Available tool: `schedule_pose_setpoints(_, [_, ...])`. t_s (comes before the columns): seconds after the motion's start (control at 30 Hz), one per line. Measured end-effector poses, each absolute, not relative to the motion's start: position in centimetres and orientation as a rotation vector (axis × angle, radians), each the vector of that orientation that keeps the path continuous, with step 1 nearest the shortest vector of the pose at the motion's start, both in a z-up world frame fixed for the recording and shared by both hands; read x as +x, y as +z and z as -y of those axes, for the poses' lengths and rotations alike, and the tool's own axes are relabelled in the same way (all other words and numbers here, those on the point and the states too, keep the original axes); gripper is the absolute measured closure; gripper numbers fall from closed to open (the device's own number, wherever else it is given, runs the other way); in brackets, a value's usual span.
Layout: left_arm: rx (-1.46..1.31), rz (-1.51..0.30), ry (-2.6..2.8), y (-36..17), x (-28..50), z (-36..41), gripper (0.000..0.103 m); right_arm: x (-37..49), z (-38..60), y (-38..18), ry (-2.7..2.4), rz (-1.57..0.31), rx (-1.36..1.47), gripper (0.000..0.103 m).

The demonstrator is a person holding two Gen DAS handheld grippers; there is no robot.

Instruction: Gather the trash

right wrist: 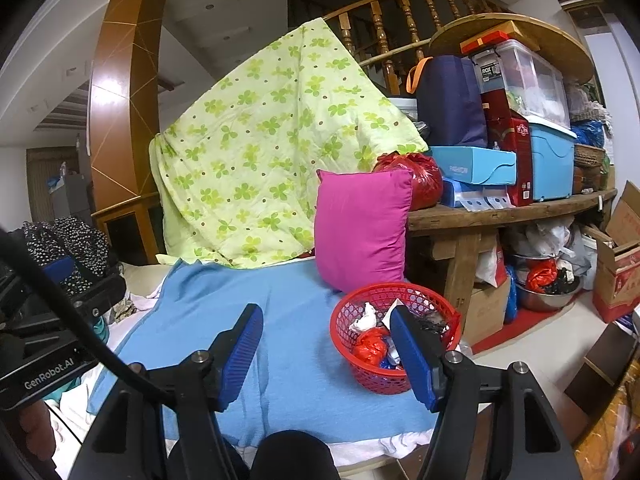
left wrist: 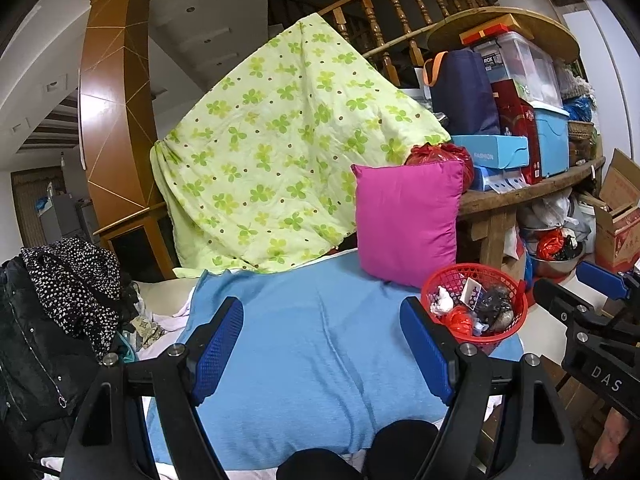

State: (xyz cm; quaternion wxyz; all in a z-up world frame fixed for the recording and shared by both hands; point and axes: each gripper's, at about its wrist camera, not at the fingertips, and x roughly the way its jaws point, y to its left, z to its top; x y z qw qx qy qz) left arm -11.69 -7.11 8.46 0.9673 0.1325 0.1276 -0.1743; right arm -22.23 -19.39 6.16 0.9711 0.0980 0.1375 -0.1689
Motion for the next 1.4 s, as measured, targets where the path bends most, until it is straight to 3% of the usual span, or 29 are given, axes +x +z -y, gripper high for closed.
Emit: schedule_pose_setpoints(1.4, [0.322, -0.243, -0.384, 7.7, -12.7, 7.4, 0.022, -23.5, 19.7, 5.7, -0.397, -0.291, 0.189, 0.034])
